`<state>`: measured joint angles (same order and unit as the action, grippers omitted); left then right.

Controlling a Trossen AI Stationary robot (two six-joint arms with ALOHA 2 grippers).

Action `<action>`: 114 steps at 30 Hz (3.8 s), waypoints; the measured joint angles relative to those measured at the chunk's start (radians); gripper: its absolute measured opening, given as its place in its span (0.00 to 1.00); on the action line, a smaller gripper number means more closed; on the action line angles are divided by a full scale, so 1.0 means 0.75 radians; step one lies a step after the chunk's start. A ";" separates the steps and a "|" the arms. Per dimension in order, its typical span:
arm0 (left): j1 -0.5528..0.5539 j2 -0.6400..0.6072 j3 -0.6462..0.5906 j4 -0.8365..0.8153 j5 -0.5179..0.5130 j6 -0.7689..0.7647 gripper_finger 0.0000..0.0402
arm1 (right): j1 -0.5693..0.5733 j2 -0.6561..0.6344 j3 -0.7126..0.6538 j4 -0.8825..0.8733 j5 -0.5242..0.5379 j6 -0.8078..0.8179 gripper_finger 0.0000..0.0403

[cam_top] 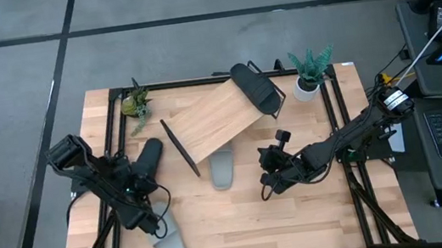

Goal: Pick and place slides into the shelf
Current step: Put the black slipper on the shelf

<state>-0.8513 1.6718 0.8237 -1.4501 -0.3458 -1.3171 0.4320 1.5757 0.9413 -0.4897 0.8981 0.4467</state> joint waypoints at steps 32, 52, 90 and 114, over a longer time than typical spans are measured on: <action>-0.045 -0.026 0.555 -0.160 0.135 -0.194 0.01 | 0.000 0.000 0.000 0.188 -0.013 -0.192 0.02; -0.113 -0.026 0.950 -0.094 -0.144 -0.032 0.01 | 0.000 0.000 0.000 0.189 -0.015 -0.189 0.02; 0.324 -0.024 1.025 0.084 -1.029 0.810 0.00 | 0.011 0.000 0.000 0.316 -0.037 -0.220 0.02; 0.945 0.010 1.192 -0.054 -0.926 0.996 0.00 | -0.007 0.000 0.000 0.318 -0.036 -0.264 0.02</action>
<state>-0.1427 1.6795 1.7176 -1.4909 -1.0406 -0.5704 0.4271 1.5757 0.9413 -0.2511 0.8710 0.2484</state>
